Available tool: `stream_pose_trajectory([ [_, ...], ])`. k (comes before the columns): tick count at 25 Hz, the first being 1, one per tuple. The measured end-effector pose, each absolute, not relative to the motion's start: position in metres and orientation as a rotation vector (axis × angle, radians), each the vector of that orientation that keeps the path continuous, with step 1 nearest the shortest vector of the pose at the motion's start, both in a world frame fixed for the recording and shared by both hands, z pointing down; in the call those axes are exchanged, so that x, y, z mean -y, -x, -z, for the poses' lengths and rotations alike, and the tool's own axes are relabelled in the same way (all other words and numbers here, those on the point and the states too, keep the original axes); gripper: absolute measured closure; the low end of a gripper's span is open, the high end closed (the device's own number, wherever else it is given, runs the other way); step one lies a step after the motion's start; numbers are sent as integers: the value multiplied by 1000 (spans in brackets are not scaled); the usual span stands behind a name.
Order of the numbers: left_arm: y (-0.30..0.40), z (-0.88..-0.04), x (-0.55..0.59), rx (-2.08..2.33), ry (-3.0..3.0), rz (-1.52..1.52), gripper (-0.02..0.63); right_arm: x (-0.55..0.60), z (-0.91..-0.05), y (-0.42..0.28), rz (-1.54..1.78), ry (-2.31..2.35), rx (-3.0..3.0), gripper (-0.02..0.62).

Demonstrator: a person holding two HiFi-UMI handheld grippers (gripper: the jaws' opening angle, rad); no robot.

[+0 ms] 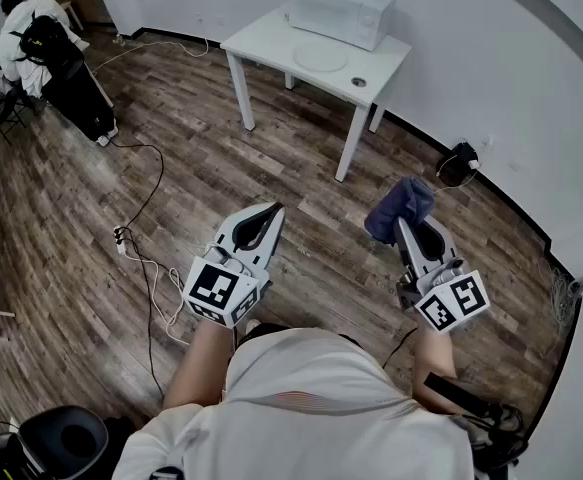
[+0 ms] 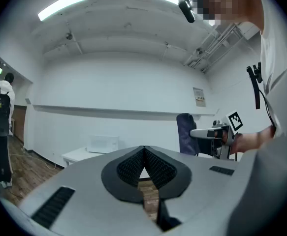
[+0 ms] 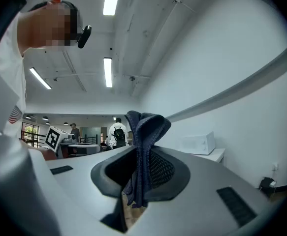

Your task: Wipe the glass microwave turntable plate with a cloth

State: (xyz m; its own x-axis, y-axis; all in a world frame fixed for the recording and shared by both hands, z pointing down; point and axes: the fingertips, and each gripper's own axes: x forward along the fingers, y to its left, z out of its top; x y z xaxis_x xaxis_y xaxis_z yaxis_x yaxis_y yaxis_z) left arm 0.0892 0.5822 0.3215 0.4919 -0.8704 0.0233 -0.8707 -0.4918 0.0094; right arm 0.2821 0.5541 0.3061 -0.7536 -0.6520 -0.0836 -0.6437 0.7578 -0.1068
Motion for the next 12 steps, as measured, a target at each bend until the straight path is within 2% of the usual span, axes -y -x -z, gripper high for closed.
stream_pose_trajectory([
  [12, -113, -334, -566, 1614, -2653, -60, 595, -532, -327, -308, 176, 996, -2853, 534],
])
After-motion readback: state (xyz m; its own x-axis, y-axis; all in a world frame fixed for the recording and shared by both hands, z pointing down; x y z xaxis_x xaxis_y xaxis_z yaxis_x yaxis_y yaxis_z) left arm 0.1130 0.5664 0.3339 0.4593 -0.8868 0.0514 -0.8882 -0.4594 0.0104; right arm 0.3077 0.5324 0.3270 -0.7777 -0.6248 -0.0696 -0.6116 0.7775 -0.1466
